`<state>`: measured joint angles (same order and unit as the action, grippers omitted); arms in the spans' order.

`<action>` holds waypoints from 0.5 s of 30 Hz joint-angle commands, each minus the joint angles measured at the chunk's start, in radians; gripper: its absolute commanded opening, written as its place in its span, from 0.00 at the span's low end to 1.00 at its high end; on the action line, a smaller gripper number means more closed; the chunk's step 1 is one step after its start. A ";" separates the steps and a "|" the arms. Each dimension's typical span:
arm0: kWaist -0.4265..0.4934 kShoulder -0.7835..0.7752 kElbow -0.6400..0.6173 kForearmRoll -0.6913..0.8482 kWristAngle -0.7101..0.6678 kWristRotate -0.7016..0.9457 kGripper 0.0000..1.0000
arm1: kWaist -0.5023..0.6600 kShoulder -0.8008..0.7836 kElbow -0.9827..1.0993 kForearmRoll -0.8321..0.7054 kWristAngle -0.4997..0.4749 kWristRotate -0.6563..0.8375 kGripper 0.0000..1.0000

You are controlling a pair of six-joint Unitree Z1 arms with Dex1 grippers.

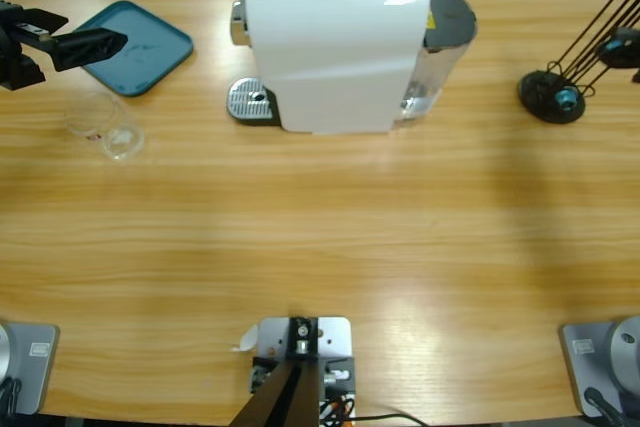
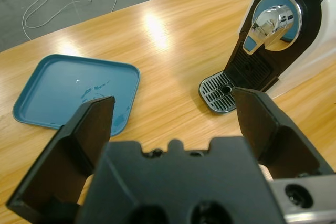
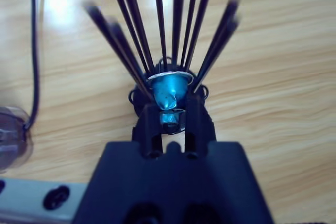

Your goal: Pour coffee

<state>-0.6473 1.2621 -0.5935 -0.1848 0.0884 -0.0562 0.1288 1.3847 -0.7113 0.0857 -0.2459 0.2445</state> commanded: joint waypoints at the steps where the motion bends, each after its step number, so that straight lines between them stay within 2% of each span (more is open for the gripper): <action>1: -0.011 0.027 0.037 -0.021 0.004 0.004 0.98 | -0.005 -0.136 -0.209 0.245 -0.033 -0.027 0.00; 10: -0.014 0.028 0.038 -0.025 0.004 -0.004 0.98 | 0.031 -0.217 -0.422 0.451 -0.027 -0.058 0.00; 12: -0.017 0.028 0.037 -0.025 0.003 -0.004 0.98 | 0.077 -0.238 -0.432 0.458 0.041 -0.141 0.00; 15: -0.020 0.035 0.038 -0.033 -0.017 -0.004 0.98 | 0.264 -0.258 -0.428 0.485 0.195 -0.376 0.00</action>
<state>-0.6525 1.2621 -0.5910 -0.1988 0.0884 -0.0576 0.1587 1.1946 -1.1268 0.5113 -0.2519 0.1763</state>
